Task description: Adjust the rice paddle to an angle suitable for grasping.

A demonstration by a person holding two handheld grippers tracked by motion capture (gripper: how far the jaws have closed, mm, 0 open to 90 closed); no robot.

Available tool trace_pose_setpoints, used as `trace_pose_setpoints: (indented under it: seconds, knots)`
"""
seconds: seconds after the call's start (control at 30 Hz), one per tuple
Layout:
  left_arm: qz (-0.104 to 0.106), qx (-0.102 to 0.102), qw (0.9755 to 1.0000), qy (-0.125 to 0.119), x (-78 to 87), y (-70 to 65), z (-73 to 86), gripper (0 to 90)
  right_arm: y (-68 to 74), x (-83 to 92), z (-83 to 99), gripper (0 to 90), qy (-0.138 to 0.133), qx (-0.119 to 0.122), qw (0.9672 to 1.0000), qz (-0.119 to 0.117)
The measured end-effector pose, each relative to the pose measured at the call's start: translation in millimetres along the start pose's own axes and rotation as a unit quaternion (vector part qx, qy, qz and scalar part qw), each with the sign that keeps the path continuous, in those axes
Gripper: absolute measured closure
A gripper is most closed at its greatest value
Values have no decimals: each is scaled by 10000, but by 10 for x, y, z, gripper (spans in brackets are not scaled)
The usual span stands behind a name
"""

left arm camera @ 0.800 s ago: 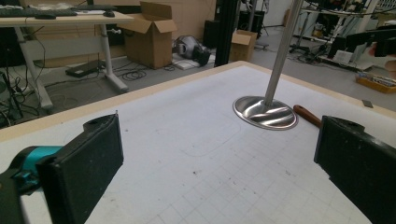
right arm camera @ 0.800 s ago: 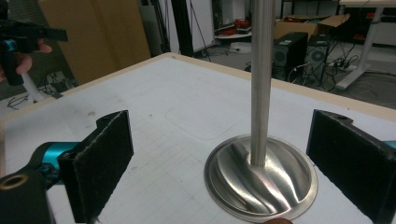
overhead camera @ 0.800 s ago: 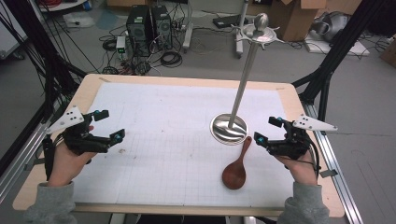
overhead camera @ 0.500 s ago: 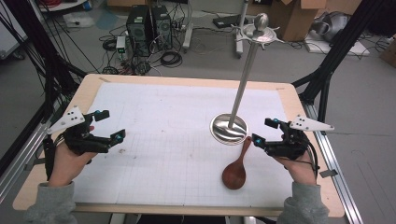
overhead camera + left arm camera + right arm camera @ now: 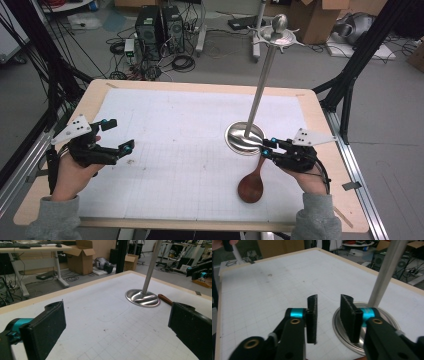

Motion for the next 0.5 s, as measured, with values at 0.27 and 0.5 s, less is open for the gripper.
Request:
trace_pose_setpoints:
  seconds: [0.27,0.5]
  knots:
    - [-9,-13,10000,42,-6,0,11,18,98,-95,44,870,31,-64,9995,-316]
    - [-60,2,10000,64,2,25,21,18,140,-186,106,891,133,-82,9988,-460]
Point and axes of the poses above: each handheld gripper's, and its own axes: x roughly backward along the jaws, z roughly out of its underside, y roughly to its left, the point moved 9 cm from there along -x, roughly forward along the jaws, and after that the axes turned 3 degrees about -y, right-handed, at the moved point
